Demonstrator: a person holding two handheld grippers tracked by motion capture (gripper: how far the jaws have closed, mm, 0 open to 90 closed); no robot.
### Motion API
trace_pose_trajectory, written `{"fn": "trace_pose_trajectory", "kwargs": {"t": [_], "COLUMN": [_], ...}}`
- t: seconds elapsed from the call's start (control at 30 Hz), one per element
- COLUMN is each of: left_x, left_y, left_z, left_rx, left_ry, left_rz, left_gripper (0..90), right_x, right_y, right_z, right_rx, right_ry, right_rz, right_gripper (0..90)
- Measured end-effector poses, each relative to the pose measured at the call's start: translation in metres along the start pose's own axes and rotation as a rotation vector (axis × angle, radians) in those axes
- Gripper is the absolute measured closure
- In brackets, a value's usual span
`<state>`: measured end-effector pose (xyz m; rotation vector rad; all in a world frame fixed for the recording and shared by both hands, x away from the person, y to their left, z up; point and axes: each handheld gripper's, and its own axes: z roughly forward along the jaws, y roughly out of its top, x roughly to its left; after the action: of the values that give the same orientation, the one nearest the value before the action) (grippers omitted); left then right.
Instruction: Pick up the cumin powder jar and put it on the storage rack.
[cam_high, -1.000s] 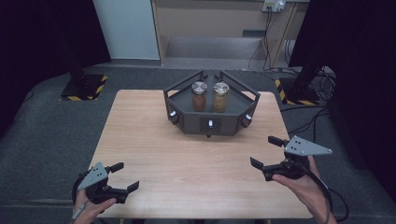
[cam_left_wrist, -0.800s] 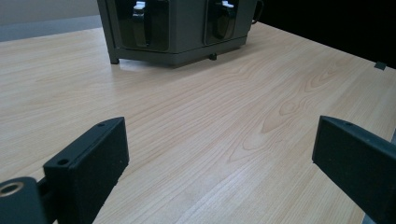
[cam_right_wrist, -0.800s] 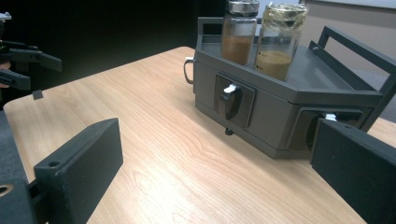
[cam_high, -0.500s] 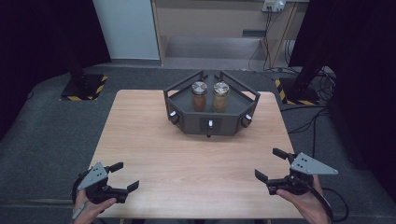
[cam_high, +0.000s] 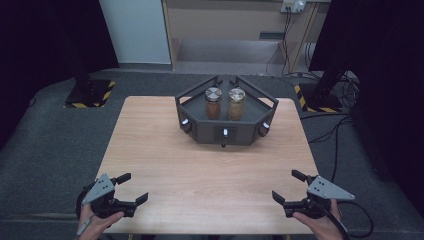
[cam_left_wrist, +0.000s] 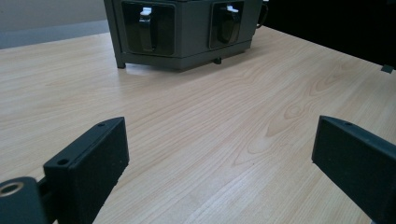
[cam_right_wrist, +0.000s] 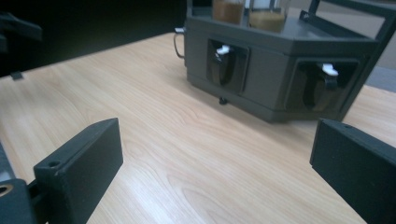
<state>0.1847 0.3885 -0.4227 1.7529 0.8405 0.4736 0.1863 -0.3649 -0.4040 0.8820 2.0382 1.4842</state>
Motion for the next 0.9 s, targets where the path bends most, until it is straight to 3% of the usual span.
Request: {"fn": "trace_pose_trajectory", "kwargs": {"t": [0.33, 0.6, 0.9], "left_x": [-0.002, -0.002, -0.004], "left_y": [-0.001, -0.001, -0.001], "left_z": [-0.002, -0.002, -0.002], "left_rx": [-0.016, -0.014, -0.022], "left_ry": [0.015, 0.022, 0.026], "left_rz": [0.006, 0.016, 0.025], "left_gripper": [2.9, 2.9, 2.9], "right_x": [0.006, 0.005, 0.003], "right_y": [-0.02, -0.023, -0.027], "right_z": [-0.001, -0.001, -0.002], "right_rx": [-0.005, 0.011, -0.015], "right_ry": [-0.043, -0.051, -0.04], "right_rz": [0.014, 0.024, 0.047], "right_gripper": [3.0, 3.1, 3.2]}}
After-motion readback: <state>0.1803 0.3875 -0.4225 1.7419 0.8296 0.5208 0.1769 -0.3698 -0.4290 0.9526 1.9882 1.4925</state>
